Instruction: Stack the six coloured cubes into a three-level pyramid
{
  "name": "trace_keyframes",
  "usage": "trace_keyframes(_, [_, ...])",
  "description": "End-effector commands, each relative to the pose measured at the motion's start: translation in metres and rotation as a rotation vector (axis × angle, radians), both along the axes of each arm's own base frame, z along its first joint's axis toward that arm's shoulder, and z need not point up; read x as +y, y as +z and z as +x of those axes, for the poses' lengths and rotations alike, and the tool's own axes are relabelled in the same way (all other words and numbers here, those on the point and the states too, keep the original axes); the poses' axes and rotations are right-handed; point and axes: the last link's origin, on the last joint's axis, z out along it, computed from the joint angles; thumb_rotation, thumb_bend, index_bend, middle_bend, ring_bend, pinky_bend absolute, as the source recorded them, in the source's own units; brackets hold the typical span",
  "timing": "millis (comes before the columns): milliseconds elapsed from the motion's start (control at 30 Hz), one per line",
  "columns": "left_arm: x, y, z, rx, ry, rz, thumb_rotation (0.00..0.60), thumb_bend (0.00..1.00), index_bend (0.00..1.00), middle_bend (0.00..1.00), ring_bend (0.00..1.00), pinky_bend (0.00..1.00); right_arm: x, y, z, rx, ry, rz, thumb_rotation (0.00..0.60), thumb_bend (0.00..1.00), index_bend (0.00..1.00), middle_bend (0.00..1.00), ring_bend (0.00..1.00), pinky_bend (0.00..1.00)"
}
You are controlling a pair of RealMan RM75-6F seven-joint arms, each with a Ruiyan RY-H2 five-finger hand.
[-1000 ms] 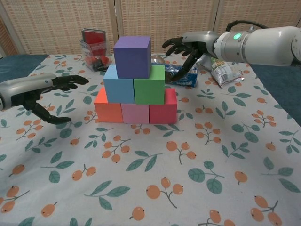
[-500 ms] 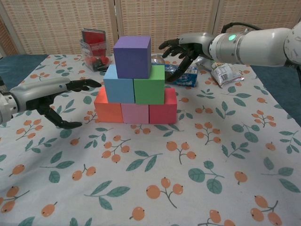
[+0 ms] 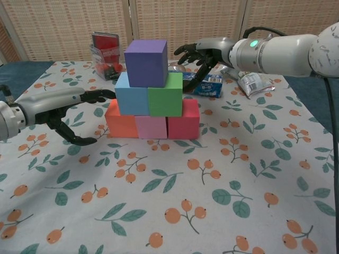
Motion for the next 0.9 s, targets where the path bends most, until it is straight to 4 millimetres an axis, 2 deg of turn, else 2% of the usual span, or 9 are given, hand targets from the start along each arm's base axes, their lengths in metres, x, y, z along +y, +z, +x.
trace_keyframes(33, [0.0001,-0.0002,0.0007,0.000,-0.002,0.000,0.600,0.31,0.00,0.00,0.00,0.01,-0.0003,0.0002,-0.0003,0.004,0.002,-0.002,0.600,0.00,0.00,0.08,0.00,0.00])
trace_keyframes(500, [-0.0020,-0.0022,0.0029,-0.004,-0.007,-0.004,0.600,0.31,0.00,0.00,0.00,0.00,0.0055,0.0081,-0.0077,0.038,0.013,0.005,0.600,0.00,0.00,0.08,0.00,0.00])
trace_keyframes(900, [0.0016,-0.0011,0.0012,0.006,0.003,0.009,0.600,0.31,0.00,0.00,0.00,0.00,0.0061,0.0022,-0.0041,0.039,0.017,0.007,0.600,0.00,0.00,0.08,0.00,0.00])
